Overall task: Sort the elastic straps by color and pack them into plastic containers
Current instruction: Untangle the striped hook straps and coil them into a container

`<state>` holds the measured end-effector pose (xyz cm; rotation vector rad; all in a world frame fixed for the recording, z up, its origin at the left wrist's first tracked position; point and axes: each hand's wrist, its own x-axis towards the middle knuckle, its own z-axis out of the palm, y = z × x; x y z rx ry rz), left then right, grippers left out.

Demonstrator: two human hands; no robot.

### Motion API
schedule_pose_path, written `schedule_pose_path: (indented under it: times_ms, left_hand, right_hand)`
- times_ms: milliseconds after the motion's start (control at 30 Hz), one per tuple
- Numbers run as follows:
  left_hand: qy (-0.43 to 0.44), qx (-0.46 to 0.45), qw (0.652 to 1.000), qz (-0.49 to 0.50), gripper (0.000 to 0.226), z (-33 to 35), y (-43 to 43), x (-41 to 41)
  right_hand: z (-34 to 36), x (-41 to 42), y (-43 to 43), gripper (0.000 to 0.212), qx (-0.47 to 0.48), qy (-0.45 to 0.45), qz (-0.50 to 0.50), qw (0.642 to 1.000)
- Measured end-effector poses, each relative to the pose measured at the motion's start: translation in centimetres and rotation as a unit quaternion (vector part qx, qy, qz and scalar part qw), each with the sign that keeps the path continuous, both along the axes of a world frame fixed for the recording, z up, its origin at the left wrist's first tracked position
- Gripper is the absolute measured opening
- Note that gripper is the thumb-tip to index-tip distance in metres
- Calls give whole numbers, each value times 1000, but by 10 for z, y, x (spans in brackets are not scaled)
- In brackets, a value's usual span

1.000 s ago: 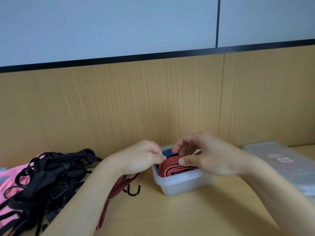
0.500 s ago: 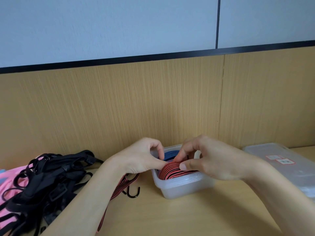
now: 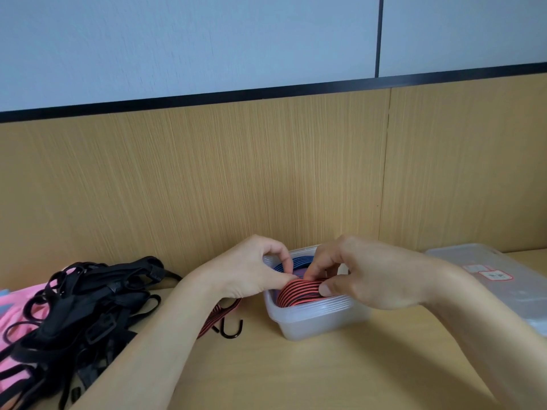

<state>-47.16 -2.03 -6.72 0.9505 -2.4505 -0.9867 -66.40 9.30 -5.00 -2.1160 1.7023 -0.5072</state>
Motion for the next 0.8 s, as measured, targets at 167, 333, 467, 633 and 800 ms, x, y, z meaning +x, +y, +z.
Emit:
schedule_pose_path:
  times_ms: [167, 333, 467, 633, 800]
  left_hand:
    - [-59, 32, 998, -21, 19, 11, 0, 4]
    - [-99, -1, 995, -22, 23, 17, 3, -1]
    - [-89, -20, 996, -20, 22, 17, 6, 0]
    - [-82, -59, 995, 4, 20, 14, 10, -1]
    - [-79, -109, 990, 32, 18, 6, 13, -1]
  right_hand:
    - [-1, 1, -2, 17, 15, 8, 4, 1000]
    - [-1, -1, -5, 17, 21, 2, 21, 1000]
    - [1, -1, -5, 18, 29, 3, 28, 999]
    - [2, 1, -5, 18, 28, 17, 29, 999]
    - [5, 5, -4, 18, 33, 50, 28, 998]
